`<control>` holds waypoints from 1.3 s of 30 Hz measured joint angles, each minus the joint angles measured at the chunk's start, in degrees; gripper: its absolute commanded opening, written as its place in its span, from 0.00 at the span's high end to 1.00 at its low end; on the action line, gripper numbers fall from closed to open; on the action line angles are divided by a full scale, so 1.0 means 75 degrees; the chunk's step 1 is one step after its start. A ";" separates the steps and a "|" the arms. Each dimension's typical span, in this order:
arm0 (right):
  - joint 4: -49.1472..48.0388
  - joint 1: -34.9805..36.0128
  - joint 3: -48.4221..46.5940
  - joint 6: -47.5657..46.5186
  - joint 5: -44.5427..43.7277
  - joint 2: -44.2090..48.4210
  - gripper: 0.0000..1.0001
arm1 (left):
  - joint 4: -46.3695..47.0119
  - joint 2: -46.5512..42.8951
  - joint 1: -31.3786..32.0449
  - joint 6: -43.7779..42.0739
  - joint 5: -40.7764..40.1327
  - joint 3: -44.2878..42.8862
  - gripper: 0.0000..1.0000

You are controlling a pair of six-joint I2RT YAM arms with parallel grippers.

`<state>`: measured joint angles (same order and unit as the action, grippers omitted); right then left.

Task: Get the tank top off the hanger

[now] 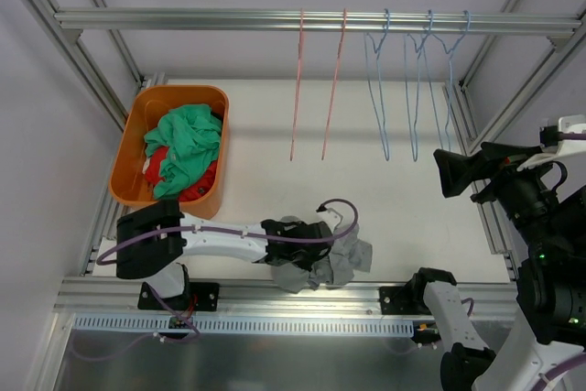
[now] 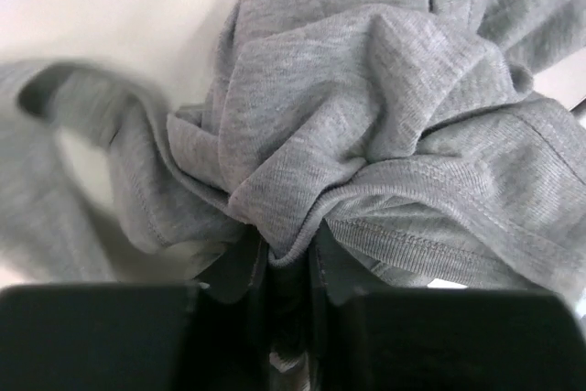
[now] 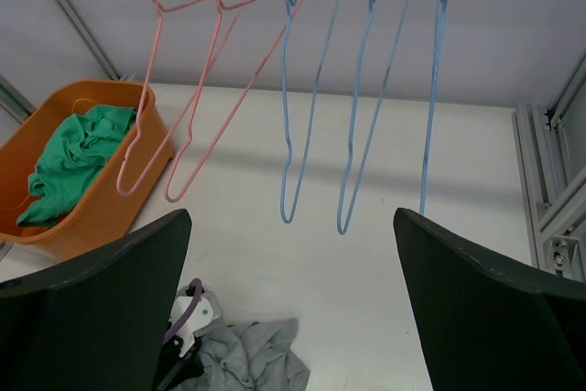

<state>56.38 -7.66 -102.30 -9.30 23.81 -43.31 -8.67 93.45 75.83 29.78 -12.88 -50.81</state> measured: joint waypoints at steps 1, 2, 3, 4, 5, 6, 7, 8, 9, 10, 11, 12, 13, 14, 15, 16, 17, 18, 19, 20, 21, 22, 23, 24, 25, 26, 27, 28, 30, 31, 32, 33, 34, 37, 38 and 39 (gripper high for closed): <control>-0.0052 0.0000 0.0000 0.0012 0.0064 0.0006 0.00 | -0.0050 -0.0198 0.0050 0.0160 -0.0137 0.0181 1.00; -0.0099 0.0006 0.0006 0.0012 0.0108 0.0009 0.00 | -0.0184 -0.0449 0.0070 0.0297 -0.0242 0.0361 1.00; -0.0160 0.0006 0.0038 0.0017 0.0149 0.0026 0.01 | -0.0388 -0.0726 0.0087 0.0417 -0.0388 0.0519 1.00; -0.0219 0.0006 0.0087 0.0023 0.0172 0.0050 0.01 | -0.0638 -0.1037 0.0087 0.0536 -0.0583 0.0641 1.00; -0.0271 0.0006 0.0146 0.0038 0.0207 0.0073 0.01 | -0.0877 -0.1346 0.0085 0.0629 -0.0793 0.0723 1.00; -0.0323 0.0006 0.0207 0.0047 0.0245 0.0090 0.01 | -0.1148 -0.1719 0.0085 0.0740 -0.1032 0.0781 1.00; -0.0376 0.0006 0.0271 0.0055 0.0289 0.0105 0.01 | -0.1405 -0.2110 0.0085 0.0863 -0.1320 0.0801 1.00; -0.0420 0.0006 0.0318 0.0070 0.0318 0.0108 0.01 | -0.1617 -0.2498 0.0082 0.0979 -0.1600 0.0804 1.00; -0.0478 0.0006 0.0373 0.0085 0.0350 0.0111 0.01 | -0.1786 -0.2818 0.0079 0.1064 -0.1818 0.0801 1.00; -0.0513 0.0006 0.0411 0.0099 0.0361 0.0111 0.00 | -0.1985 -0.3203 0.0076 0.1177 -0.2090 0.0796 1.00; -0.0542 0.0006 0.0446 0.0108 0.0382 0.0111 0.01 | -0.2180 -0.3573 0.0067 0.1311 -0.2352 0.0790 1.00; -0.0554 0.0006 0.0460 0.0114 0.0396 0.0111 0.01 | -0.2381 -0.3893 0.0009 0.1408 -0.2579 0.0778 1.00; -0.0571 0.0006 0.0472 0.0122 0.0414 0.0111 0.00 | -0.2608 -0.4185 -0.0079 0.1518 -0.2763 0.0746 1.00; -0.0586 0.0006 0.0472 0.0128 0.0428 0.0111 0.01 | -0.2804 -0.4398 -0.0169 0.1580 -0.2882 0.0699 1.00; -0.0612 0.0006 0.0472 0.0131 0.0440 0.0119 0.00 | -0.3002 -0.4628 -0.0318 0.1652 -0.3025 0.0644 1.00; -0.0638 0.0006 0.0472 0.0134 0.0460 0.0128 0.00 | -0.3217 -0.4835 -0.0530 0.1708 -0.3159 0.0562 1.00; -0.0659 0.0006 0.0472 0.0137 0.0466 0.0134 0.00 | -0.3378 -0.4969 -0.0699 0.1728 -0.3203 0.0490 1.00; -0.0679 0.0006 0.0472 0.0146 0.0475 0.0149 0.01 | -0.3544 -0.5106 -0.0909 0.1737 -0.3287 0.0402 1.00; -0.0697 0.0006 0.0472 0.0149 0.0484 0.0160 0.01 | -0.3748 -0.5231 -0.1192 0.1731 -0.3354 0.0286 1.00; -0.0699 0.0006 0.0472 0.0152 0.0487 0.0172 0.01 | -0.3885 -0.5313 -0.1384 0.1714 -0.3378 0.0189 1.00; -0.0699 0.0006 0.0469 0.0152 0.0487 0.0184 0.00 | -0.4033 -0.5409 -0.1591 0.1690 -0.3416 0.0073 1.00; -0.0702 0.0006 0.0469 0.0152 0.0487 0.0189 0.01 | -0.4167 -0.5508 -0.1792 0.1635 -0.3480 -0.0044 1.00; -0.0702 0.0006 0.0469 0.0149 0.0487 0.0192 0.01 | -0.4281 -0.5598 -0.1982 0.1524 -0.3518 -0.0175 1.00; -0.0702 0.0006 0.0469 0.0152 0.0487 0.0192 0.01 | -0.4383 -0.5674 -0.2139 0.1413 -0.3550 -0.0323 1.00; -0.0702 0.0006 0.0469 0.0152 0.0487 0.0189 0.00 | -0.4505 -0.5721 -0.2288 0.1276 -0.3567 -0.0510 1.00; -0.0705 0.0006 0.0469 0.0152 0.0487 0.0189 0.01 | -0.4613 -0.5741 -0.2430 0.1131 -0.3587 -0.0740 1.00; -0.0705 0.0006 0.0469 0.0152 0.0487 0.0189 0.00 | -0.4634 -0.5750 -0.2527 0.1046 -0.3611 -0.0921 1.00; -0.0705 0.0006 0.0469 0.0152 0.0487 0.0189 0.00 | -0.4689 -0.5750 -0.2649 0.0889 -0.3637 -0.1177 1.00; -0.0705 0.0006 0.0469 0.0152 0.0487 0.0189 0.01 | -0.4718 -0.5738 -0.2949 0.0600 -0.3704 -0.1687 1.00; -0.0705 0.0006 0.0469 0.0154 0.0487 0.0189 0.00 | -0.4733 -0.5724 -0.3127 0.0469 -0.3724 -0.1926 1.00; -0.0708 0.0006 0.0469 0.0154 0.0487 0.0189 0.00 | -0.4753 -0.5680 -0.3334 0.0329 -0.3751 -0.2194 1.00; -0.0723 0.0006 0.0469 0.0157 0.0490 0.0189 0.01 | -0.4759 -0.5613 -0.3599 0.0201 -0.3742 -0.2463 1.00; -0.0752 0.0006 0.0469 0.0160 0.0493 0.0189 0.00 | -0.4762 -0.5508 -0.3937 0.0079 -0.3707 -0.2716 1.00; -0.0868 0.0006 0.0469 0.0201 0.0536 0.0189 0.01 | -0.4759 -0.5080 -0.5100 -0.0149 -0.3503 -0.3383 1.00; -0.0909 0.0006 0.0469 0.0221 0.0557 0.0189 0.01 | -0.4762 -0.4873 -0.5514 -0.0221 -0.3378 -0.3558 1.00; -0.0947 0.0006 0.0469 0.0242 0.0586 0.0189 0.00 | -0.4753 -0.4680 -0.5957 -0.0268 -0.3203 -0.3695 1.00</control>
<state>49.28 -7.62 -98.78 -7.49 28.21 -41.89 -44.31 58.35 31.16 27.77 -36.91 -78.52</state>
